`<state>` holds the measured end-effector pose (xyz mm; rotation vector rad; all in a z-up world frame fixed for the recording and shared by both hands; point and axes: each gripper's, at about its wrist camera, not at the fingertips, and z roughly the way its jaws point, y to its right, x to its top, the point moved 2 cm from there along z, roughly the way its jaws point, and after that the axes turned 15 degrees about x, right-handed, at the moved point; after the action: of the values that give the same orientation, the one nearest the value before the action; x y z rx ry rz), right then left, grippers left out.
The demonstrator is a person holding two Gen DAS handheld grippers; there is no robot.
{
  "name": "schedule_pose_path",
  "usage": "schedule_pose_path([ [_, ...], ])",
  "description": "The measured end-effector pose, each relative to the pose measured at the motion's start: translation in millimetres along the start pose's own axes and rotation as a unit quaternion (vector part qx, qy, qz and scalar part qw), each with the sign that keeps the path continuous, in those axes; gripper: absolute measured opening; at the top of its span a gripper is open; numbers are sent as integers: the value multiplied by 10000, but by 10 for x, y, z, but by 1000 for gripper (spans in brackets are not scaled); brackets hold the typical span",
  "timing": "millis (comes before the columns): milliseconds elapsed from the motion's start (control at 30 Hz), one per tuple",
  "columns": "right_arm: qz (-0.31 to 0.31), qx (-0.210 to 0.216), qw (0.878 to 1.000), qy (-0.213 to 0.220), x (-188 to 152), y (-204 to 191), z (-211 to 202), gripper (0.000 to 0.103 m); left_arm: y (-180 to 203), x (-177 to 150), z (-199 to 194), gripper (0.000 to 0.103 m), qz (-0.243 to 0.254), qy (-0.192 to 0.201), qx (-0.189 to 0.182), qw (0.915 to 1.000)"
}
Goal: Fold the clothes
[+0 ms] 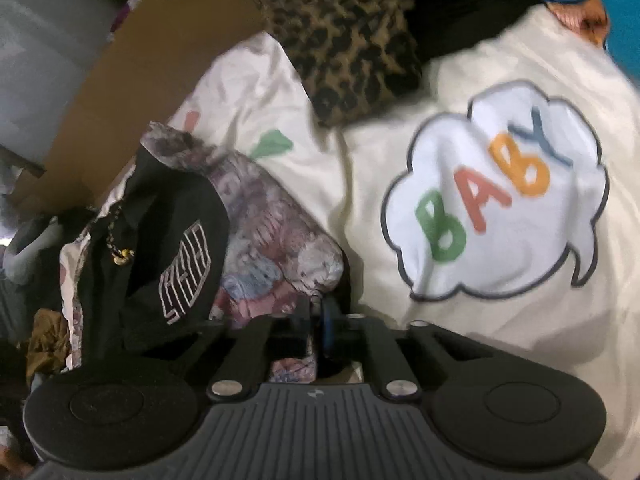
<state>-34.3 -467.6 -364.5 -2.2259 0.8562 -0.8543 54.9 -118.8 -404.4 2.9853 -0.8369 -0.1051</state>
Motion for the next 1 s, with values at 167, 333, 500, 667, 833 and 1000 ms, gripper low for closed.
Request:
schedule_pose_path([
  [167, -305, -104, 9985, 452, 205, -87, -221, 3, -23, -26, 28, 52, -8, 2, -274, 9996],
  [333, -441, -237, 9961, 723, 398, -83, -305, 3, -53, 12, 3, 51, -127, 90, -599, 9981],
  [500, -647, -270, 9941, 830, 595, -125, -278, 3, -32, -50, 210, 49, -203, 15, -746, 9970],
  [667, -780, -256, 9929, 864, 800, -208, -179, 3, 30, -101, 229, 49, -226, -39, -854, 9961],
  [833, -893, -278, 9916, 897, 892, -285, -136, 3, 171, -39, 258, 49, -228, -1, -1004, 9947],
  [1000, -949, -322, 9902, 974, 979, -318, -130, 3, 293, 62, 269, 49, -124, 115, -973, 9951],
])
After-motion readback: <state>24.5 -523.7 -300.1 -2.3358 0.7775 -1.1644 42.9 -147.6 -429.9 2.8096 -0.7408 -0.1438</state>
